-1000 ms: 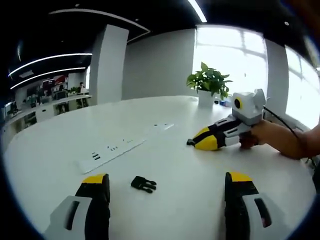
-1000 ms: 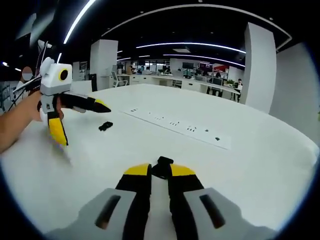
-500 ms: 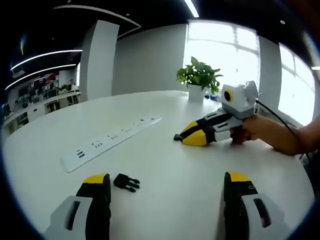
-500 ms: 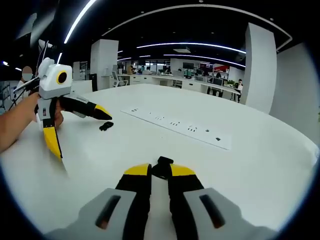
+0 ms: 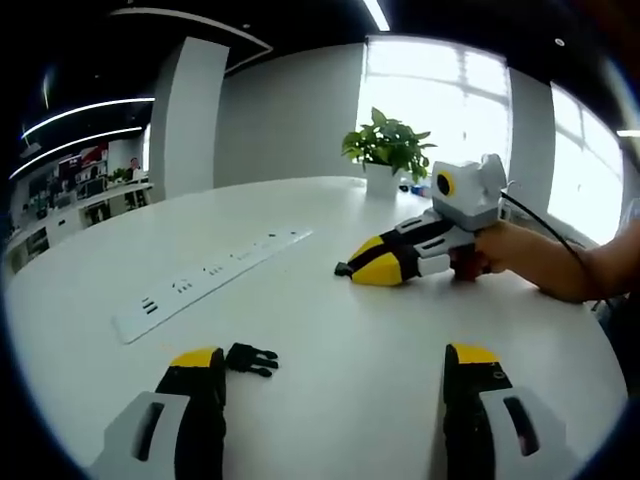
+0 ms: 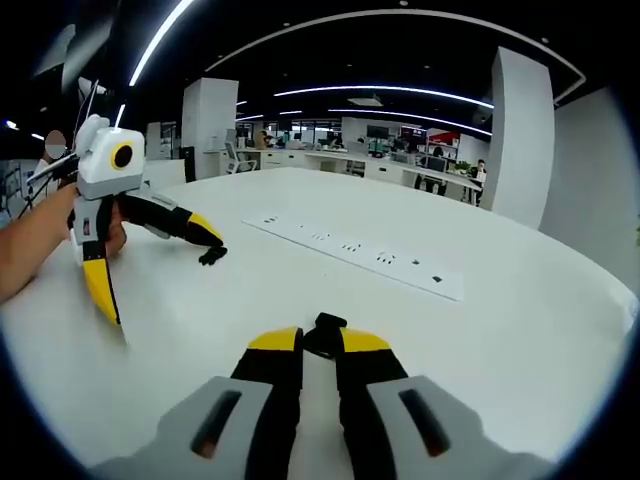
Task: Snap the two parts of the plastic buckle together until the buckle closes and remains connected.
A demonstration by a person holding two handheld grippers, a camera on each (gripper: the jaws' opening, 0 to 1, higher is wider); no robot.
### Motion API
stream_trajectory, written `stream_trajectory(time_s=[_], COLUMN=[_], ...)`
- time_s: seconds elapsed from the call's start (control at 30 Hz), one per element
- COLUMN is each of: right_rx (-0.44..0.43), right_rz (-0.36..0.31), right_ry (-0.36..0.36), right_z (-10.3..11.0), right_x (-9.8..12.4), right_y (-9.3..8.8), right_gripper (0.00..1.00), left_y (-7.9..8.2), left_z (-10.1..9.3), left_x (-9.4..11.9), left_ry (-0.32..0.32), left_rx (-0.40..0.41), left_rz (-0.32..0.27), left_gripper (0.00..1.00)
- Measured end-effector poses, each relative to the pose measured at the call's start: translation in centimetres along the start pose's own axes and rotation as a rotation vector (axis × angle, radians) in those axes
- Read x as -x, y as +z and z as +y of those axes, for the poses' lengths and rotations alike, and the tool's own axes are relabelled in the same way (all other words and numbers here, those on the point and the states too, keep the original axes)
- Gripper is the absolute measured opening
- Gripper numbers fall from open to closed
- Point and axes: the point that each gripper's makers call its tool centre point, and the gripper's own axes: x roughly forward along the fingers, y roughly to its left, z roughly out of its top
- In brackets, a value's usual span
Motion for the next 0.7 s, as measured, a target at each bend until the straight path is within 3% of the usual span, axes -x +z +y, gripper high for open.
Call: stream_trajectory(time_s=[0.4, 0.6, 0.7], right_rx=[0.0, 0.0, -0.001], right_rz=[-0.001, -0.002, -0.003], right_ry=[0.001, 0.003, 0.003], right_z=[0.2, 0.2, 0.4], right_x=[0.2, 0.2, 0.4], right_y=[0.1, 0.1, 0.1], right_gripper=[0.13, 0.13, 0.13], left_y=[-0.7, -0.6, 0.2], left_z=[-2.9, -2.1, -2.0], left_x=[0.6, 1.1, 1.4], left_ry=[-0.116, -0.095, -0.118], left_rx=[-0.041, -0.14, -0.156], left_rz=[0.045, 0.062, 0.044], left_gripper=[0.82, 0.79, 0.79])
